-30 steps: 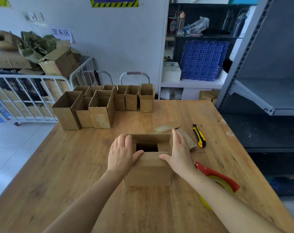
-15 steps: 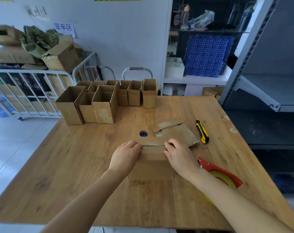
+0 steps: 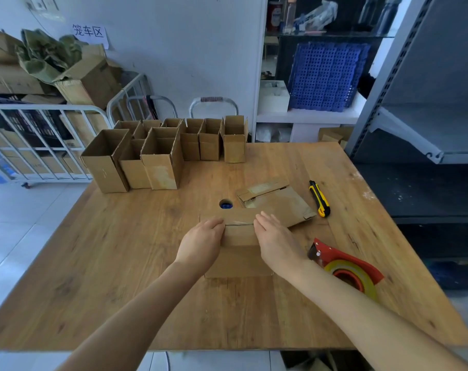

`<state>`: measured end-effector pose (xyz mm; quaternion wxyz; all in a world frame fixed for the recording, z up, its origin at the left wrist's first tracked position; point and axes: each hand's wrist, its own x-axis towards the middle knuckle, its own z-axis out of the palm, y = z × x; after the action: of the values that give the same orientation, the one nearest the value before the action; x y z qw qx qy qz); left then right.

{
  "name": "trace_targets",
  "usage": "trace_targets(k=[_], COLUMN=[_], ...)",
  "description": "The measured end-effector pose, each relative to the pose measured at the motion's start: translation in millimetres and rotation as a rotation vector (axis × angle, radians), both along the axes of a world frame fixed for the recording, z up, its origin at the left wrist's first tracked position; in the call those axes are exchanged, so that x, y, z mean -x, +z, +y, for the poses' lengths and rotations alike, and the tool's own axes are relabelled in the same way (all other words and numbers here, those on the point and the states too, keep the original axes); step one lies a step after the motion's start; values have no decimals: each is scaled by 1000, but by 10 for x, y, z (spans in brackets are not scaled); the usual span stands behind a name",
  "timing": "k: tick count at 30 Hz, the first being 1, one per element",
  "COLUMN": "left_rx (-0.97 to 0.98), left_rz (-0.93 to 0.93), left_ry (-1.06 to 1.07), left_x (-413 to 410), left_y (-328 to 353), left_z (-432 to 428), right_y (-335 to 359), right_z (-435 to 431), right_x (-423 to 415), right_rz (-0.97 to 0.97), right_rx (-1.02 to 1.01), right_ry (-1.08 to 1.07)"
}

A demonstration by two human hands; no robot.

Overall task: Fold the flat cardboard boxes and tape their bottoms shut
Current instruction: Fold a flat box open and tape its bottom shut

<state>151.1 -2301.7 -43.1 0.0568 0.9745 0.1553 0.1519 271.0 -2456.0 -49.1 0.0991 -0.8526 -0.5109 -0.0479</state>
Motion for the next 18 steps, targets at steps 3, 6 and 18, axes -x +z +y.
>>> trace_targets(k=[3, 6, 18], left_rx=[35, 48, -29], left_rz=[14, 37, 247], left_ry=[-41, -17, 61], left_x=[-12, -16, -123], left_y=[-42, -44, 167], left_z=[33, 7, -221], right_y=[28, 7, 33], right_z=[26, 32, -133], right_x=[30, 53, -80], right_rz=[81, 82, 312], right_rx=[37, 3, -100], right_ry=[-25, -42, -126])
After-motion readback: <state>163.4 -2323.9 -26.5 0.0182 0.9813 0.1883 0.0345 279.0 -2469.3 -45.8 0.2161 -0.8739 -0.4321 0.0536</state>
